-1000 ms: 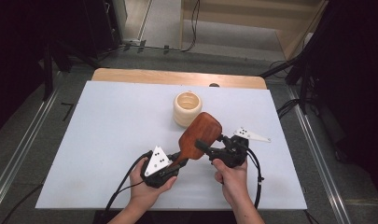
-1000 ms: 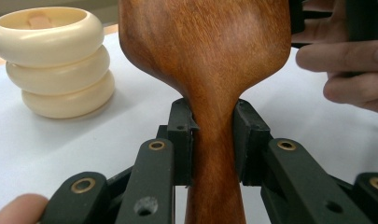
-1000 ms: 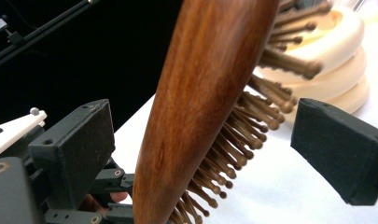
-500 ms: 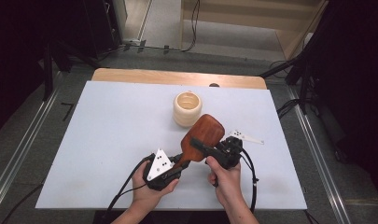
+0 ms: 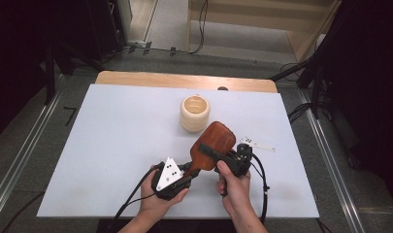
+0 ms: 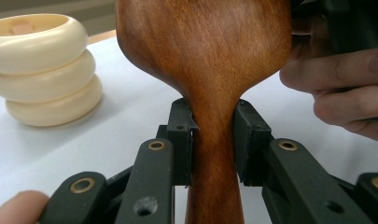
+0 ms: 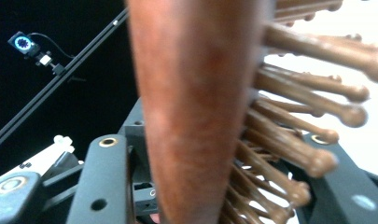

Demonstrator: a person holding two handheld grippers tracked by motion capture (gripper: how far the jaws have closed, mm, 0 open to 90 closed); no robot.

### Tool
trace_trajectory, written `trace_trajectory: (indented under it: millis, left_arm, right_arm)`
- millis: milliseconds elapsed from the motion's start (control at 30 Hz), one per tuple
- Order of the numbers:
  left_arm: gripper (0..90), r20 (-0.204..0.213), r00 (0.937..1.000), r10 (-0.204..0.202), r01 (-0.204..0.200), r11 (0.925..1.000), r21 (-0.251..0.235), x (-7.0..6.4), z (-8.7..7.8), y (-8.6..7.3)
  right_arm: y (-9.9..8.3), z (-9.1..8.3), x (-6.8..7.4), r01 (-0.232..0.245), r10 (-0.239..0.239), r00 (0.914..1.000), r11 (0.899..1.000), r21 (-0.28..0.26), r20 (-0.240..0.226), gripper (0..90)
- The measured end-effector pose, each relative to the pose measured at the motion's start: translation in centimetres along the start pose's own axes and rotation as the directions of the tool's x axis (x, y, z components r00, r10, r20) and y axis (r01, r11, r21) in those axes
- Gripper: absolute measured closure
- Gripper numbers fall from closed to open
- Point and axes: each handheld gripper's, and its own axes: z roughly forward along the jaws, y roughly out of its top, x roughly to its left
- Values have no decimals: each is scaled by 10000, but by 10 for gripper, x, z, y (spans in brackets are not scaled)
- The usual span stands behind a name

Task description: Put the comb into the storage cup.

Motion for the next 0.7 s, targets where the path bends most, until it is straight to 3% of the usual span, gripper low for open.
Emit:
trace_trajectory:
  millis: [67, 167, 300, 433, 533, 600, 700]
  left_arm:
    - [670, 129, 9998, -129, 130, 9999, -72, 1, 0, 0]
    - [508, 170, 9984, -535, 534, 9985, 77, 4, 0, 1]
    - [342, 57, 9974, -715, 715, 9974, 6, 7, -3, 1]
    - [259, 181, 9965, -816, 817, 9966, -74, 10, -6, 2]
    - [177, 104, 9958, -909, 911, 9956, -195, 13, -10, 1]
    - [141, -31, 9929, -1189, 1187, 9923, -349, 20, -15, -1]
    - [50, -131, 9929, -1179, 1173, 9923, -390, 26, -21, -3]
  right_arm:
    - [0, -1, 1, 246, -246, 9997, 9997, -45, -56, 494]
    - [2, -4, 5, 678, -678, 9977, 9976, -138, -11, 500]
    - [5, -8, 10, 1348, -1342, 9906, 9906, -221, 257, 502]
    - [7, -11, 13, 1828, -1815, 9819, 9829, -214, 536, 503]
    - [7, -12, 14, 2026, -2006, 9773, 9789, -250, 681, 504]
    - [7, -13, 15, 2209, -2182, 9726, 9750, -261, 803, 504]
    - [7, -13, 17, 2362, -2334, 9681, 9715, -211, 907, 504]
